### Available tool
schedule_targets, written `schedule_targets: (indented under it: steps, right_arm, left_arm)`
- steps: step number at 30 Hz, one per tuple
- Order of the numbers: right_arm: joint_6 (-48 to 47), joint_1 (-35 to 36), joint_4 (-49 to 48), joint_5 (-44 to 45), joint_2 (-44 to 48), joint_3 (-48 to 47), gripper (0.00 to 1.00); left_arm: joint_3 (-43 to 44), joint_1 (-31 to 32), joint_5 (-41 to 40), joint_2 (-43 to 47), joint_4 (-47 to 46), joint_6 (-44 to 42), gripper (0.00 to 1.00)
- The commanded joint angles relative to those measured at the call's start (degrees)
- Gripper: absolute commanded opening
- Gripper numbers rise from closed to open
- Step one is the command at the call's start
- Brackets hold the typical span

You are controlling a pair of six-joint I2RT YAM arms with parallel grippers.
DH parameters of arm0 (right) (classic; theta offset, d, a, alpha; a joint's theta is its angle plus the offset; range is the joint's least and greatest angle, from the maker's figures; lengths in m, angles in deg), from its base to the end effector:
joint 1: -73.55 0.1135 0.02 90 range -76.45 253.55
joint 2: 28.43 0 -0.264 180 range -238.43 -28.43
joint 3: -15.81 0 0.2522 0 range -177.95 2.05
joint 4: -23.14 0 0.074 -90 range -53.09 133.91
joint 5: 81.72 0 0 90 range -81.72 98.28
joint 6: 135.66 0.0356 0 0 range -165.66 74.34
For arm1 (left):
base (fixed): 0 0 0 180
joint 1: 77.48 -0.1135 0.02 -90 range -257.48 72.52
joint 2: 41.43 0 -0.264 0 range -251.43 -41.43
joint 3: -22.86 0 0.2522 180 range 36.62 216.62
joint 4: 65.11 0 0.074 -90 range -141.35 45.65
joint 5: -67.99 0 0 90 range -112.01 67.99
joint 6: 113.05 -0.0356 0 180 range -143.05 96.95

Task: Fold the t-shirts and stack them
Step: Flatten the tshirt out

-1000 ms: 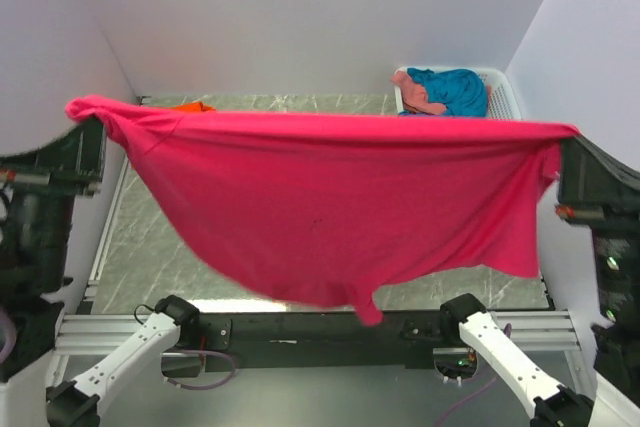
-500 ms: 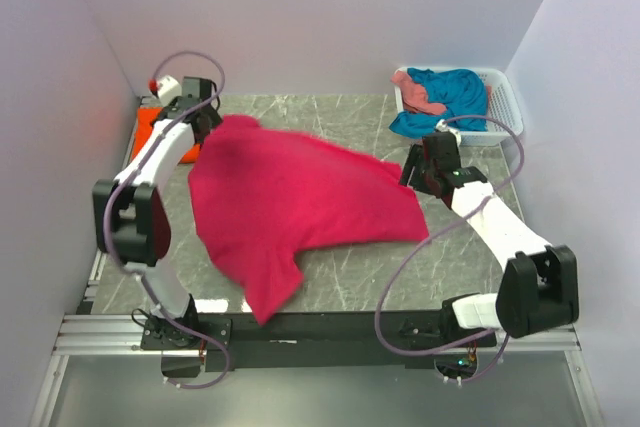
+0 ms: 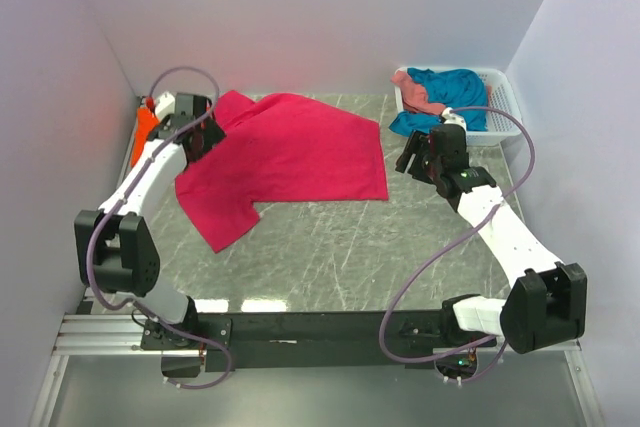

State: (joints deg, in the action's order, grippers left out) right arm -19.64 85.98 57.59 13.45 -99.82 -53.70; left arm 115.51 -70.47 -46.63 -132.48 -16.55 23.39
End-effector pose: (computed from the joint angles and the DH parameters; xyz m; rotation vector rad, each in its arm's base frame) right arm 0.2702 0.0563 0.2906 0.3123 2.1934 0.2746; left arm 0.3487 -0.0279 0.3068 -0.9578 2.0887 0.0402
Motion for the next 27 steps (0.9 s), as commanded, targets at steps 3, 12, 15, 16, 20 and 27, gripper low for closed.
schedule_targets:
  steps: [3, 12, 15, 16, 20, 27]
  right_arm:
    - [2.98, -0.38, -2.75, -2.53, -0.4, 0.64, 0.78]
    - [4.65, -0.65, -4.34, -4.02, -4.45, 1.51, 0.79]
    - [4.65, -0.91, -4.96, -4.73, -4.98, 1.87, 0.79]
    - [4.57, -1.0, -4.96, -4.82, -5.07, 1.96, 0.79]
    - [3.95, -1.09, -5.04, -4.91, -4.72, 2.57, 0.79]
    - [3.51, -1.35, -4.34, -3.85, -3.4, 3.62, 0.79]
  left_arm:
    - [-14.08, 0.99, 7.74, 9.63, 2.81, 6.2, 0.99]
    - [-35.01, 1.96, 15.48, 22.93, 9.83, 12.27, 0.99]
    - [-39.76, 1.87, 16.53, 23.89, 8.97, 13.5, 0.99]
    - [-40.65, 1.87, 17.67, 23.9, 8.18, 13.51, 0.99]
    - [-42.42, 1.78, 17.77, 22.23, 3.7, 14.82, 0.99]
    - [-38.99, 1.43, 13.64, 15.99, 3.42, 14.47, 0.84]
